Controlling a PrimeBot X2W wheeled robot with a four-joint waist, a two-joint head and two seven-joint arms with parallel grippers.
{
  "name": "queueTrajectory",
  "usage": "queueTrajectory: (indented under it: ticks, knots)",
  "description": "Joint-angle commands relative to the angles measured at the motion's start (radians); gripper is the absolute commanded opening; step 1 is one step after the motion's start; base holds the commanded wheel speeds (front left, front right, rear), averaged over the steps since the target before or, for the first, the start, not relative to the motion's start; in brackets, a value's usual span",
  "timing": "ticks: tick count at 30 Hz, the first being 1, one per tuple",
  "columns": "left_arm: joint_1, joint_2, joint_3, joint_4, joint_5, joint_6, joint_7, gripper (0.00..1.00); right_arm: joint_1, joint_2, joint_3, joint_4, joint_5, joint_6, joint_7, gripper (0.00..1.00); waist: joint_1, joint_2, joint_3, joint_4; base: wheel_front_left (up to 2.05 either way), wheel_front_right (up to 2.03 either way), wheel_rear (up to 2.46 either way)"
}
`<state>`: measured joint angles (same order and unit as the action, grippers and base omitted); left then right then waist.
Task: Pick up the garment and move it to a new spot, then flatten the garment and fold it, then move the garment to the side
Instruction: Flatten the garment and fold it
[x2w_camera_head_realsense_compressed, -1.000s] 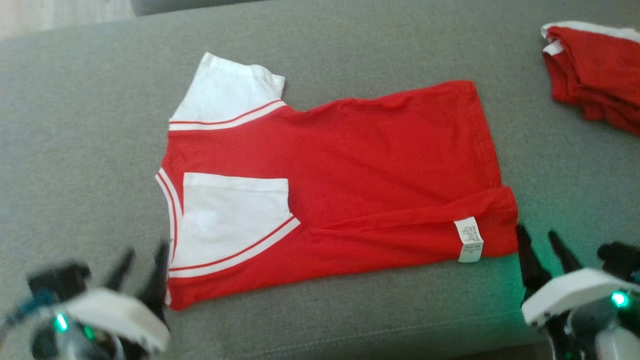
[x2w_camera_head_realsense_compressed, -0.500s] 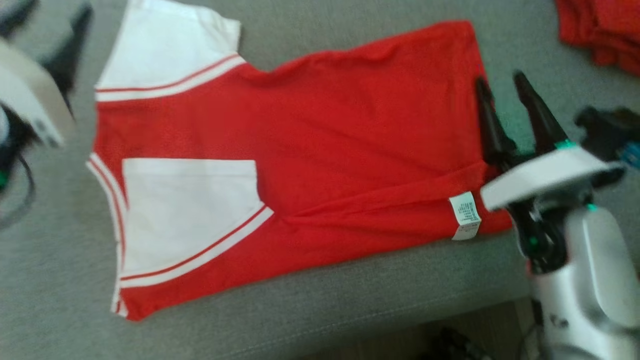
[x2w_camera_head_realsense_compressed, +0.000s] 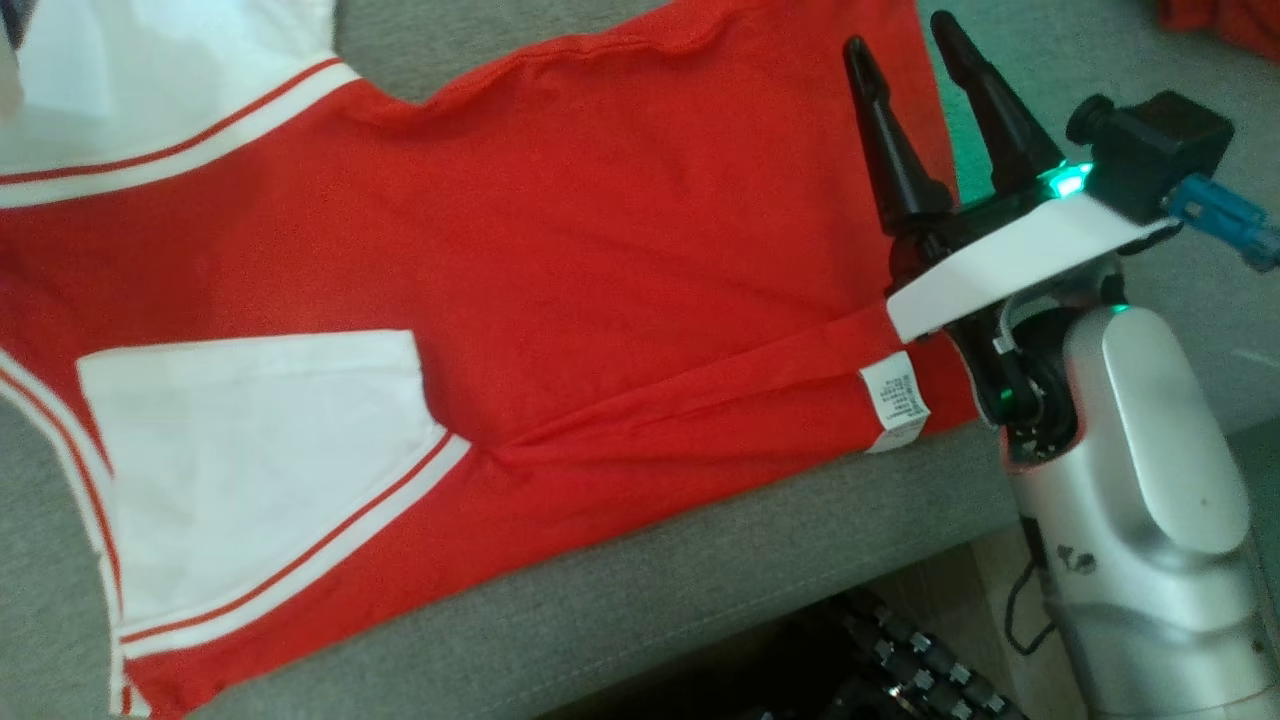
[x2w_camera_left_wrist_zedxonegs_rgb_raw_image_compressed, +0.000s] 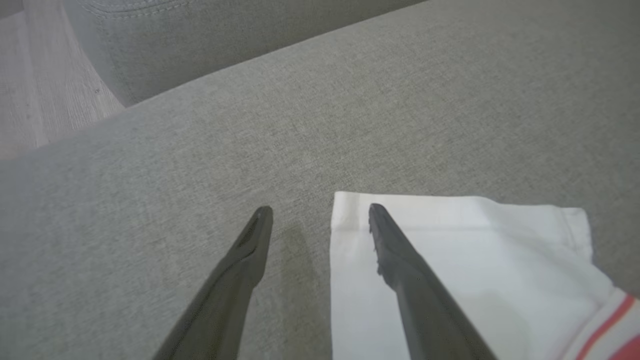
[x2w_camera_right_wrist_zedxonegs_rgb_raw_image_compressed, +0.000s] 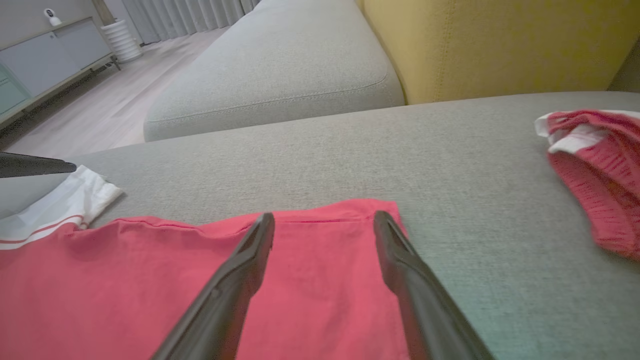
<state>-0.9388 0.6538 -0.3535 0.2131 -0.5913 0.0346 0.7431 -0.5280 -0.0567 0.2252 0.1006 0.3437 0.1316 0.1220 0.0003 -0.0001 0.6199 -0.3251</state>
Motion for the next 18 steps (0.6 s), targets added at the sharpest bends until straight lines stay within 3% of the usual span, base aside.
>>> queueTrajectory:
  ticks: [1, 7, 8, 9, 10, 12, 18]
  knots:
    - [-0.062, 0.058, 0.026, -0.01, 0.011, -0.007, 0.022, 1.0, -0.017, -0.017, 0.023, -0.027, 0.011, -0.001, -0.01, 1.0, -0.0003, 0.0001, 0.014, -0.02, 0.0, 0.0, 0.0]
    - [-0.073, 0.056, -0.001, 0.019, 0.015, -0.022, 0.045, 1.0, -0.031, -0.031, 0.028, -0.022, 0.016, -0.001, -0.013, 1.0, -0.0003, 0.0001, 0.019, -0.032, 0.0, 0.0, 0.0]
    - [-0.072, 0.056, -0.005, 0.023, 0.016, -0.025, 0.048, 0.8, -0.033, -0.032, 0.028, -0.021, 0.017, -0.001, -0.013, 1.0, -0.0003, 0.0001, 0.019, -0.033, 0.0, 0.0, 0.0]
    - [-0.072, 0.056, -0.01, 0.025, 0.016, -0.029, 0.051, 0.46, -0.035, -0.033, 0.029, -0.02, 0.017, -0.001, -0.013, 1.0, -0.0003, 0.0001, 0.018, -0.033, 0.0, 0.0, 0.0]
    - [-0.072, 0.056, -0.014, 0.027, 0.017, -0.033, 0.051, 0.36, -0.036, -0.034, 0.029, -0.02, 0.017, -0.001, -0.012, 1.0, -0.0003, 0.0001, 0.018, -0.033, 0.0, 0.0, 0.0]
    - [-0.072, 0.051, -0.019, 0.028, 0.015, -0.037, 0.047, 0.0, -0.041, -0.039, 0.027, -0.018, 0.017, -0.001, -0.01, 1.0, -0.0003, 0.0001, 0.015, -0.031, 0.0, 0.0, 0.0]
    - [-0.083, 0.018, -0.025, 0.008, 0.011, -0.054, -0.021, 0.0, -0.123, -0.107, 0.014, 0.06, -0.041, -0.001, 0.054, 1.0, -0.0003, 0.0001, -0.022, 0.007, 0.0, 0.0, 0.0]
